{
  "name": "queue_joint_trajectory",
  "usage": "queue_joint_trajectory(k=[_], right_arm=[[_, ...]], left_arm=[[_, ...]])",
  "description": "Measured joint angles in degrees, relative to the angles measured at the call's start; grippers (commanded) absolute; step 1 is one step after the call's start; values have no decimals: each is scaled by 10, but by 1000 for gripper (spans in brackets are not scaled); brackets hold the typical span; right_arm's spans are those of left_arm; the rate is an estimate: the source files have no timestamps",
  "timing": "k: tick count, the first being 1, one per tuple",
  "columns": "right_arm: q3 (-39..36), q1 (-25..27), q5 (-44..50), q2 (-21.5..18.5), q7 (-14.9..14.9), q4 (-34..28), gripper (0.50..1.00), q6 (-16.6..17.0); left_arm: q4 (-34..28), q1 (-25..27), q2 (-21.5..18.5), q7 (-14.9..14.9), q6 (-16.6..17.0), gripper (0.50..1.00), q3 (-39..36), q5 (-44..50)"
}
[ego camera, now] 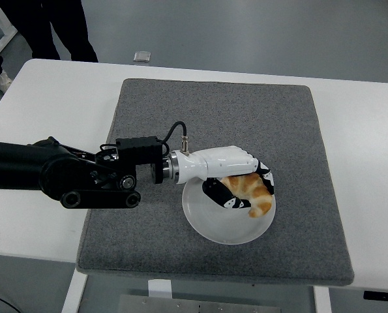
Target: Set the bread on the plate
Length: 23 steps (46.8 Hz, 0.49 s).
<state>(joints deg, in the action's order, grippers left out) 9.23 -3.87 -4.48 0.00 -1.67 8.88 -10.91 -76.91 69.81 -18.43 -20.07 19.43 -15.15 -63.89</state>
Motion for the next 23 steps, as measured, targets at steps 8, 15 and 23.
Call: queue_joint_trajectory(k=[8,15,23], right_arm=[[0,0,0,0,0,0,952,0],[0,0,0,0,0,0,952,-1],[0,0,0,0,0,0,952,-1]], left_arm=[[15,-21,0,-10,0,500,0,0],[18,-33,1,-11,0,500,0,-1],[22,-47,1,-12,0,500,0,-1]])
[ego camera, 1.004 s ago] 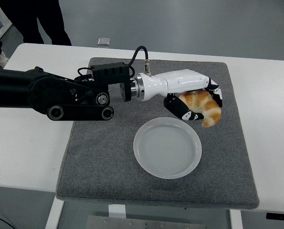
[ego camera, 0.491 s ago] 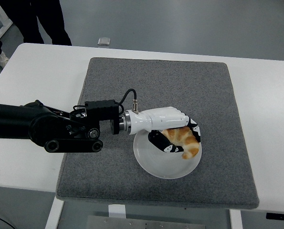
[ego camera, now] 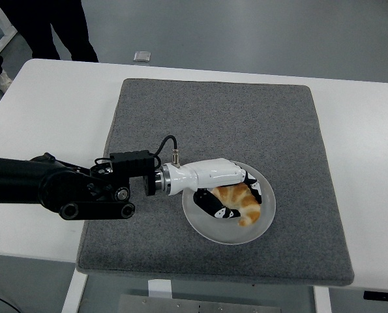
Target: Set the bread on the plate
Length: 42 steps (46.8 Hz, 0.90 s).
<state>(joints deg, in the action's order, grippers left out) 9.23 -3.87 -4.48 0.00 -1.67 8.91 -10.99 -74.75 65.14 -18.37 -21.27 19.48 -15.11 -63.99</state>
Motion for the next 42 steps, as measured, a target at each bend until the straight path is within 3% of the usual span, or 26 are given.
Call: queue_joint_trajectory(k=[20,28,35,42], right_arm=[[0,0,0,0,0,0,952,0],[0,0,0,0,0,0,952,0],[0,0,0,0,0,0,952,0],[0,0,0,0,0,0,952,0]], left_arm=[[13,-12,-3,-1,3,500,2,3],[24,-22,-2,0,21,500,2,4],[25,-24,-2,0,25,700,3,8],[26,-30,-3,1,27,776,23,10]])
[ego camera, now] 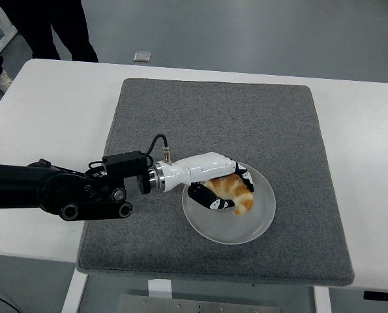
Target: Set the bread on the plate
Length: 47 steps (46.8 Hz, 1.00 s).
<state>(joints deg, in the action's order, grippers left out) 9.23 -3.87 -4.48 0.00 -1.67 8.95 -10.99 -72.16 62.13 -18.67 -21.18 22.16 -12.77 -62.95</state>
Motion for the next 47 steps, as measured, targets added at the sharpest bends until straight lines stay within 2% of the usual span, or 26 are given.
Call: queue_joint_trajectory(k=[5,12,14,29,34,37,47], right_arm=[[0,0,0,0,0,0,952,0],[0,0,0,0,0,-1,952,0],[0,0,0,0,0,-1,954,0],[0,0,0,0,0,0,952,0],[0,0,0,0,0,0,952,0],[0,0,0,0,0,0,952,0],[0,0,0,0,0,0,952,0]], left_arm=[[-1,-5,1,-1,0,846,8,0],[-1,-5,1,-1,-1,898,9,1],[-1,-5,0,-1,-1,926,10,2],[-1,-5,0,-1,-3,943,16,5],[-1,-1,0,0,-12,983,49,26],[1,5,-2,1,-23,986,75,48],[27,5,-12,9,-124,988,196,152]])
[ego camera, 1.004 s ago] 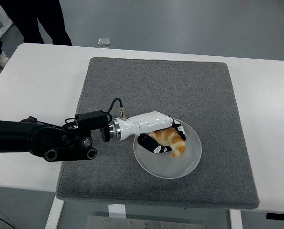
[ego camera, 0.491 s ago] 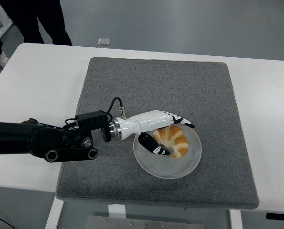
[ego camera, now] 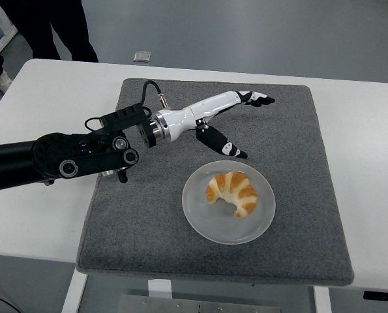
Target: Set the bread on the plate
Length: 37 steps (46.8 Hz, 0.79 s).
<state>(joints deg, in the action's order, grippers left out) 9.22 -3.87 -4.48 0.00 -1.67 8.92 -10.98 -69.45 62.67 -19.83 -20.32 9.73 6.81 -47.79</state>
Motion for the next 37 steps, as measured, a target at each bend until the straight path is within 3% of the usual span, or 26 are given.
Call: queue_joint_trajectory(k=[9,20,28,37], right_arm=[[0,0,0,0,0,0,952,0],[0,0,0,0,0,0,952,1],[0,0,0,0,0,0,952,1],[0,0,0,0,0,0,952,1]], left_arm=[[30,-2,-15,0,-50,990,58,98],[86,-5,-17,-1,-56,992,99,146],[128,-7,-29,-1,-86,992,114,210],[158,-10,-30,-2,-98,992,121,266]])
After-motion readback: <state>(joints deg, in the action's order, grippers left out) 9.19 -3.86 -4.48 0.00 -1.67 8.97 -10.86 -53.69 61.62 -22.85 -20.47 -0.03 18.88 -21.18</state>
